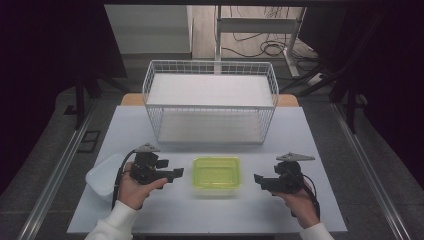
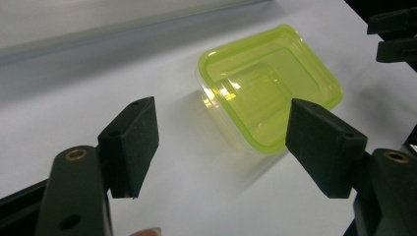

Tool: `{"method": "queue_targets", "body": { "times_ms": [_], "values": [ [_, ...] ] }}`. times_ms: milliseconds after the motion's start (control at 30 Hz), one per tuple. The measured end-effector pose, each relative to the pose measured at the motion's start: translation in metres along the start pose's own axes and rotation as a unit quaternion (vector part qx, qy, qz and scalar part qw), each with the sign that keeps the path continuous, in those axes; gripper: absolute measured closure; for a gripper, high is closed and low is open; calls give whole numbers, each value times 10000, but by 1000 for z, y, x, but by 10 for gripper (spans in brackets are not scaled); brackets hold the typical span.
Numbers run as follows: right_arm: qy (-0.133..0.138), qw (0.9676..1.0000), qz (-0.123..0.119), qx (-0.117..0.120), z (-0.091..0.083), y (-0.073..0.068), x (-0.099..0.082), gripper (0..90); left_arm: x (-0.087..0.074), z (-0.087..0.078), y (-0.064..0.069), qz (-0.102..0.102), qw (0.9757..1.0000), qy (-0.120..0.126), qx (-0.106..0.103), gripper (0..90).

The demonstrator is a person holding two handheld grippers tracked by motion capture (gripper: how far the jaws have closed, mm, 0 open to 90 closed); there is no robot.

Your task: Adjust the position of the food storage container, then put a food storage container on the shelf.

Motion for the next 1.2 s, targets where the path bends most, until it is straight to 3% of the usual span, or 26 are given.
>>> {"method": "queue_targets", "body": {
  "times_ms": [300, 533, 700, 833, 933, 1000, 1100, 1167, 1200],
  "values": [
    [-72, 9998, 73, 153, 3, -4, 1, 137, -3, 3, 0, -104, 9999, -17, -82, 274],
    [-66, 9985, 119, 533, 3, -16, 9, 181, -3, 9, 1, -198, 9995, -12, -249, 278],
    [-99, 9967, 194, 781, 8, -25, 14, 218, -3, 21, 3, -446, 9974, -5, -570, 294],
    [-136, 9954, 267, 913, 16, -30, 18, 255, -5, 30, 4, -548, 9962, -80, -677, 310],
    [-132, 9937, 390, 1044, 19, -32, 21, 282, -7, 36, 2, -746, 9939, -116, -807, 326],
    [-179, 9901, 592, 1256, 24, -33, 23, 315, -9, 42, 0, -900, 9912, -140, -961, 353],
    [-257, 9877, 701, 1370, 28, -34, 23, 339, -9, 46, -1, -979, 9900, -150, -1009, 371],
    [-339, 9835, 871, 1547, 32, -34, 22, 374, -7, 49, 0, -1099, 9873, -143, -1138, 389],
    [-385, 9820, 921, 1605, 36, -34, 22, 398, -7, 54, -1, -1239, 9844, -190, -1236, 402]
  ]
}}
Point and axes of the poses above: each handheld gripper's, and its own axes: z roughly forward along the jaws, x roughly out of its top, y roughly to its right, the point moved 9 cm from there along z, roughly forward along the jaws, and after that the axes turned 8 degrees about -x, right-handed, at the moved point
